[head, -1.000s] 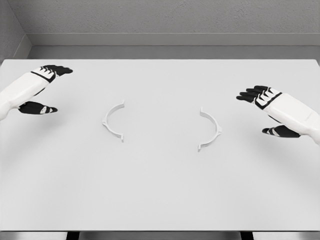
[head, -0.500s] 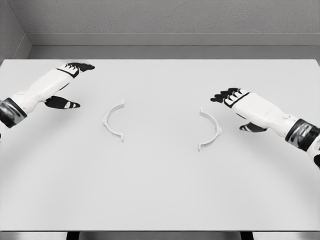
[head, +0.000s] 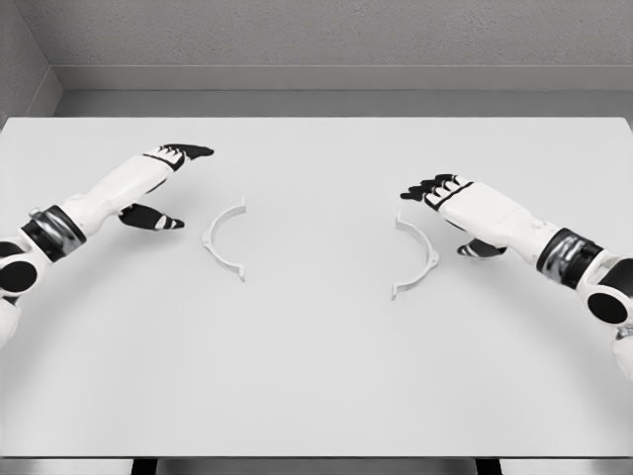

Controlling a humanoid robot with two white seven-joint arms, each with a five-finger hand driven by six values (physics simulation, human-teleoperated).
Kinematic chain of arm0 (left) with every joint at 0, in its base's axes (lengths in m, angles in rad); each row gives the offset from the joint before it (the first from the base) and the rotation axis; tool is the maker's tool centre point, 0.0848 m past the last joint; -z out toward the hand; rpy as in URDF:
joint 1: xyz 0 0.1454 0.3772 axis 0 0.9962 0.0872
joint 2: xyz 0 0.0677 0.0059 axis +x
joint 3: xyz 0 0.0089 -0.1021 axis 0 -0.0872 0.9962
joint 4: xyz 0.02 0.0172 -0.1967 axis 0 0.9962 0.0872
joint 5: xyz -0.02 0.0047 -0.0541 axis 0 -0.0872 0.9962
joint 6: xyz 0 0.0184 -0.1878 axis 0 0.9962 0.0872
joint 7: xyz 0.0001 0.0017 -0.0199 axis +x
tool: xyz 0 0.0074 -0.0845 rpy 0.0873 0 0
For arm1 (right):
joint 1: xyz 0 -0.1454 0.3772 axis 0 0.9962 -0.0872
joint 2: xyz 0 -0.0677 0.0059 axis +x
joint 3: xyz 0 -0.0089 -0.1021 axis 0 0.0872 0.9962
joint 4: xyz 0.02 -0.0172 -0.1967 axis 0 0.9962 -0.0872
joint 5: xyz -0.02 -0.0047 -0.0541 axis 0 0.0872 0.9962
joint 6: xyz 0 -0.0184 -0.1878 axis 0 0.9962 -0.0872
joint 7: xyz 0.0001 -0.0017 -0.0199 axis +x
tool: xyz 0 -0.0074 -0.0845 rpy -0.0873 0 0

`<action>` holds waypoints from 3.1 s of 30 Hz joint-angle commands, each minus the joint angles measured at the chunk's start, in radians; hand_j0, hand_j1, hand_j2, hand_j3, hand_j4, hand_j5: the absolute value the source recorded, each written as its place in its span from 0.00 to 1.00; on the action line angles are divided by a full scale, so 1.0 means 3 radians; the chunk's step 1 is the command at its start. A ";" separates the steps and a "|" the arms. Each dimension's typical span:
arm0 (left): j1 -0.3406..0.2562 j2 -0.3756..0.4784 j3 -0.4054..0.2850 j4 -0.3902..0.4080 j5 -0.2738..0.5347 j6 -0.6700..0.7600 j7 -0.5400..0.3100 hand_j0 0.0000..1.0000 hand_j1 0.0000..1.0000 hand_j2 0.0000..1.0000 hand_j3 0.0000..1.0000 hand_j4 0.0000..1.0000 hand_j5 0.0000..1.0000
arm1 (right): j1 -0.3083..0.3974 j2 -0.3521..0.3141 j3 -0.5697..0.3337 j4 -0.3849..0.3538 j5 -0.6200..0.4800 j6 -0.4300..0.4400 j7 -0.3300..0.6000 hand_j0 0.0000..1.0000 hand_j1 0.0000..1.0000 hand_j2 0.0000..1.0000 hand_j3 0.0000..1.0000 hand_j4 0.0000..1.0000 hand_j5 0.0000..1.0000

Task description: Assemble PVC drainage pipe clamps

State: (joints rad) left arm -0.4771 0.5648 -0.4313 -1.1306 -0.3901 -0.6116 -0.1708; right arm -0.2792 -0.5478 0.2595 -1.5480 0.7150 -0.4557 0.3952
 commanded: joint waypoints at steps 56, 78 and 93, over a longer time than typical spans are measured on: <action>-0.0251 -0.0507 -0.0122 0.0420 -0.0019 0.0002 0.0002 1.00 1.00 1.00 1.00 1.00 1.00 | -0.0077 0.0246 0.0296 -0.0071 0.0051 0.0159 0.0079 1.00 1.00 1.00 1.00 1.00 1.00; -0.0245 -0.0655 -0.0122 0.0409 -0.0147 0.0002 0.0002 1.00 1.00 1.00 1.00 1.00 1.00 | -0.0118 0.0297 0.0403 -0.0096 0.0066 0.0251 0.0079 1.00 1.00 1.00 1.00 1.00 1.00; -0.0245 -0.0655 -0.0066 0.0322 -0.0157 0.0002 0.0007 1.00 1.00 1.00 1.00 1.00 1.00 | -0.0015 0.0282 0.0408 -0.0250 0.0066 0.0256 0.0089 1.00 1.00 1.00 1.00 1.00 1.00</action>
State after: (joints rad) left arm -0.5507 0.3653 -0.4559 -1.0331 -0.4459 -0.6116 -0.1701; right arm -0.2838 -0.4628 0.3812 -1.6196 0.7391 -0.3800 0.4217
